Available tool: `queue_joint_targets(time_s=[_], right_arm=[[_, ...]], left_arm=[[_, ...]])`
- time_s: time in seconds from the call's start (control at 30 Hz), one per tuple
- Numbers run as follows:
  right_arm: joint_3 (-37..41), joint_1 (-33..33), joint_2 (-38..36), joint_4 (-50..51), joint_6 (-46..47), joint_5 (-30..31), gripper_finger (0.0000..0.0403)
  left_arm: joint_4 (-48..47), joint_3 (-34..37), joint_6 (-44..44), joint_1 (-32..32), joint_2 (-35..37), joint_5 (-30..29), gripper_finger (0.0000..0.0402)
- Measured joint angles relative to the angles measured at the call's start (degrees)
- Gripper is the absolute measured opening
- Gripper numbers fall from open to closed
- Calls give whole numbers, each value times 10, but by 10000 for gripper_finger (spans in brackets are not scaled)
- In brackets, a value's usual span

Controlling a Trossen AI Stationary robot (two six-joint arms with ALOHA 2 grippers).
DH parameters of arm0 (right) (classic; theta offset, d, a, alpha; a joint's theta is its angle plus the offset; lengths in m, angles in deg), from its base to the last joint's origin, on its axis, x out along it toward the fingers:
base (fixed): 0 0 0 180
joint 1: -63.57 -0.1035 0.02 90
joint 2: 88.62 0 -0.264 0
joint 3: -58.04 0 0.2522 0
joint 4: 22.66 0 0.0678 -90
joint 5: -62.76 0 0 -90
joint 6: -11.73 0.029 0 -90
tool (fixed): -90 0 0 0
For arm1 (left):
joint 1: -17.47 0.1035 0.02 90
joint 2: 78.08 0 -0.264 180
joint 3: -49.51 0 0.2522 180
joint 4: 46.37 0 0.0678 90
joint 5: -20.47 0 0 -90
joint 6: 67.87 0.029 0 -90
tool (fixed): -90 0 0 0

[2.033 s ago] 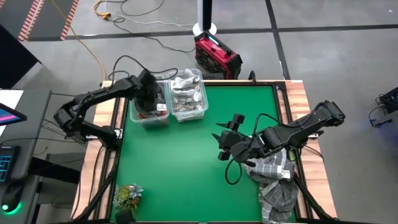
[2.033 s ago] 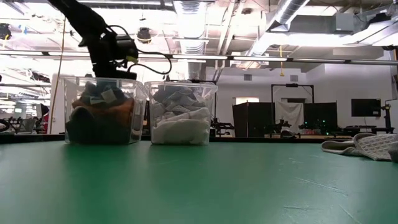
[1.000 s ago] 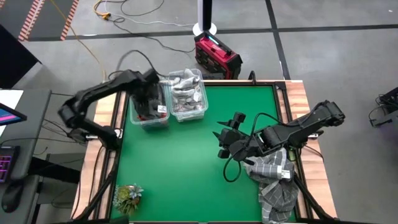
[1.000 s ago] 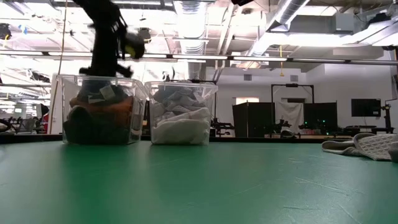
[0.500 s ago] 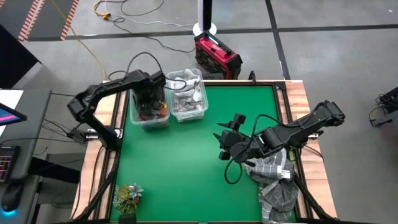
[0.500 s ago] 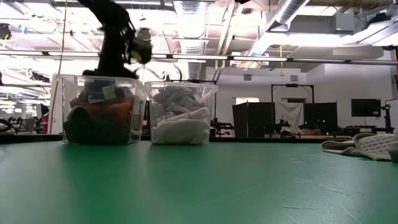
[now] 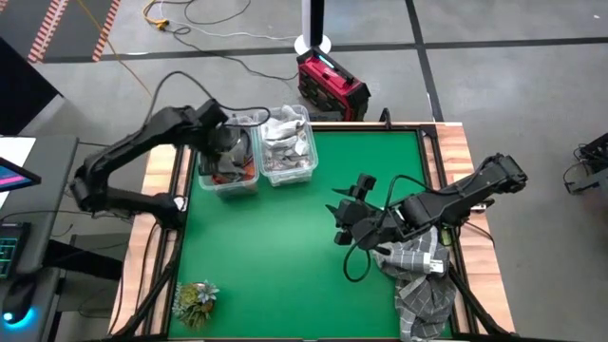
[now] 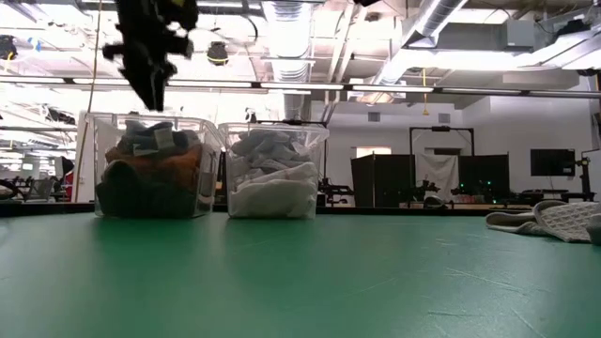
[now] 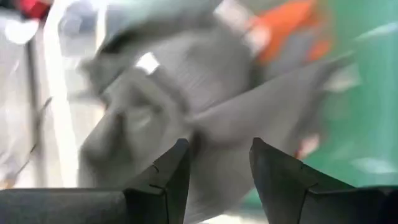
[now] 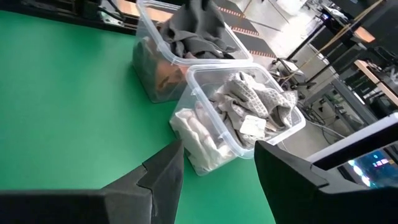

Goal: Sort towels by color in basket
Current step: Put the gray towel into the left transparent bin, then adjust the left transparent bin

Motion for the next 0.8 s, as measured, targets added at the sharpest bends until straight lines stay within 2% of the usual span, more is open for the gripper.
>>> queue_joint_targets(time_s=[0.17,0.2,0.27,0.33,0.5,0.63,0.8], right_arm=[[0,9,0,0,0,0,225],[0,11,0,0,0,0,225],[0,11,0,0,0,0,225],[0,11,0,-2,0,0,225],[0,10,0,-3,3,0,225],[0,10,0,-2,5,-1,225],[0,10,0,-2,5,-1,225]], left_arm=[[2,6,-49,-39,54,168,155],[1,11,-63,-53,59,190,155],[1,29,-95,-88,66,198,155],[-4,50,-127,-124,64,166,155],[-2,107,-159,-185,56,28,155],[-11,126,-156,-199,49,-26,155],[-32,126,-97,-199,50,-120,144]])
